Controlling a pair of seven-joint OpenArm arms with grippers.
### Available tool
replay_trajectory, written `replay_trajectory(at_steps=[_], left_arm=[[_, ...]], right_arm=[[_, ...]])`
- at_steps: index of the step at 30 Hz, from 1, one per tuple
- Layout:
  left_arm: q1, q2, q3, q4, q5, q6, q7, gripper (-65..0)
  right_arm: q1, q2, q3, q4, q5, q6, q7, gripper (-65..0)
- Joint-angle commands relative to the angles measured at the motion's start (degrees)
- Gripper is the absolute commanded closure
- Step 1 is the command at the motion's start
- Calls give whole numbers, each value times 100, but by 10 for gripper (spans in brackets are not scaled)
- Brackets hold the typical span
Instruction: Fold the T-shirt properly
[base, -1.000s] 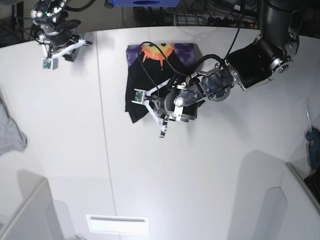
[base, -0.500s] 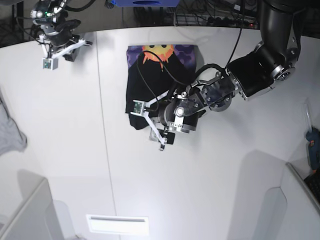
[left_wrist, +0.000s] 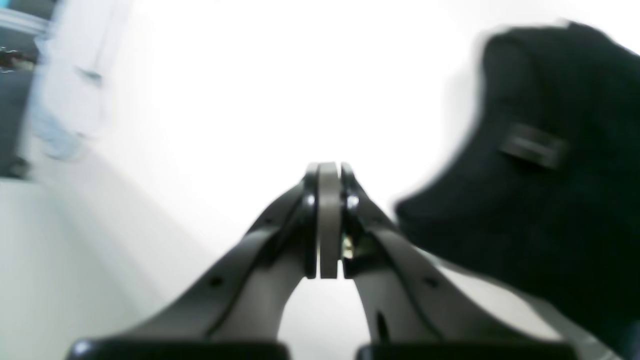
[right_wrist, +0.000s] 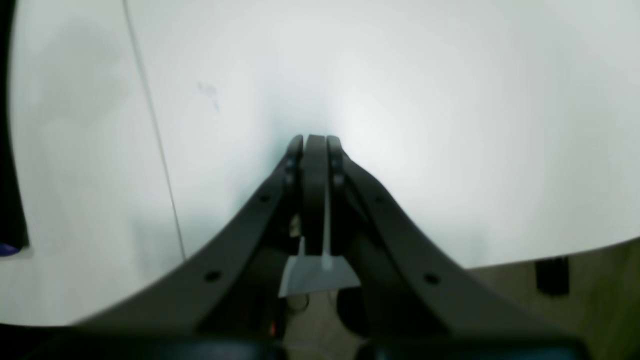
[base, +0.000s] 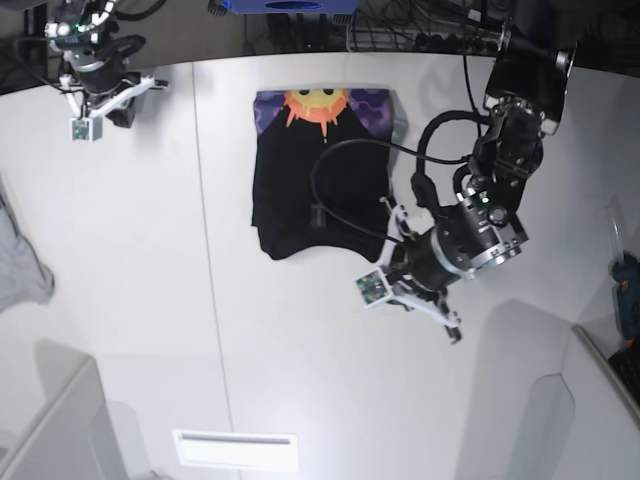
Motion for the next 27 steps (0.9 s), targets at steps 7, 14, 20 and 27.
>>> replay_trajectory(at_steps=[7,14,20,27], left_arm=[[2139,-677,-1556,73,67,47,-2636,0],[4266,-747,-2830,64,58,47,-4456,0],[5488,-721,-3490,46,58,47,-4948,0],[6781,-712,-3604,20,58,47,-5159,0]], right_arm=[[-917,275,44,361,-119,165,812,0],[-1700,363,44,458,-577,314,909,0],[-2386,363,26,458,-585,771,873,0],[-3344,434,-246,458,-691,806,715,0]])
